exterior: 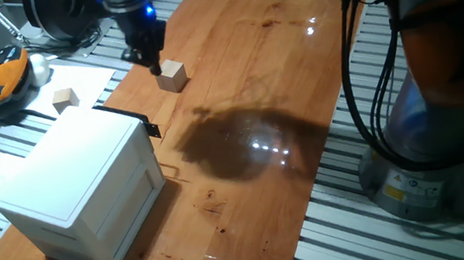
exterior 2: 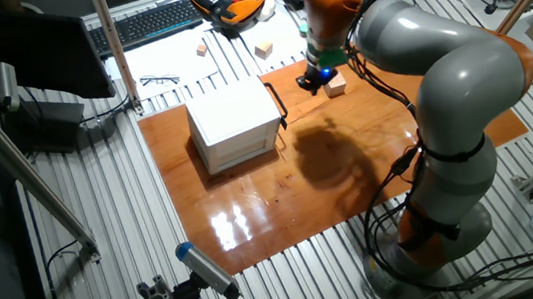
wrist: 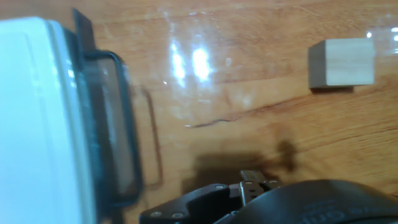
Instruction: Put things in the drawer
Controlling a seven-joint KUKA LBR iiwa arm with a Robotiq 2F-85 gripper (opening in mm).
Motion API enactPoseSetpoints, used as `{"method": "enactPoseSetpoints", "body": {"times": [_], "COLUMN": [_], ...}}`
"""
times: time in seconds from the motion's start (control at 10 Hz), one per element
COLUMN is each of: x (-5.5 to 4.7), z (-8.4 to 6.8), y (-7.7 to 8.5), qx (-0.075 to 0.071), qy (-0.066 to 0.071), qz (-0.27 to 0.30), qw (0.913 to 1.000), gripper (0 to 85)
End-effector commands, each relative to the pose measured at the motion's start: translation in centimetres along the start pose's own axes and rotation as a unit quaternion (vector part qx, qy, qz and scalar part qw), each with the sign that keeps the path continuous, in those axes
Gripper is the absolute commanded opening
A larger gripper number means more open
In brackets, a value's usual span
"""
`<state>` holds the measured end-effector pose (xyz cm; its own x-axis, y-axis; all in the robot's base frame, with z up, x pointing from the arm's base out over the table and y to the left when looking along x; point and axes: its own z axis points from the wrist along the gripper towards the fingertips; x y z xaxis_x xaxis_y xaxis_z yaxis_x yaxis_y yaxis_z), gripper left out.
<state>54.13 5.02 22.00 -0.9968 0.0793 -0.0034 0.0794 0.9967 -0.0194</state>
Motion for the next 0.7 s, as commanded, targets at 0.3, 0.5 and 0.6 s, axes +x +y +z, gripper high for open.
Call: {"method": "enactPoseSetpoints", "body": {"times": [0.3,0.5,0.6], "x": [-0.7,-0.9,-0.8], "z": [0.8,1.8,2.1], "y": [3.4,3.6,3.8], "qx": [-0.022,-0.029,-0.029], "qy": [-0.010,-0.017,-0.018], "qz": [0.010,0.006,0.006], "qw": [0.9997,0.9994,0.9994], "gripper": [0.0,0.0,0.0]}}
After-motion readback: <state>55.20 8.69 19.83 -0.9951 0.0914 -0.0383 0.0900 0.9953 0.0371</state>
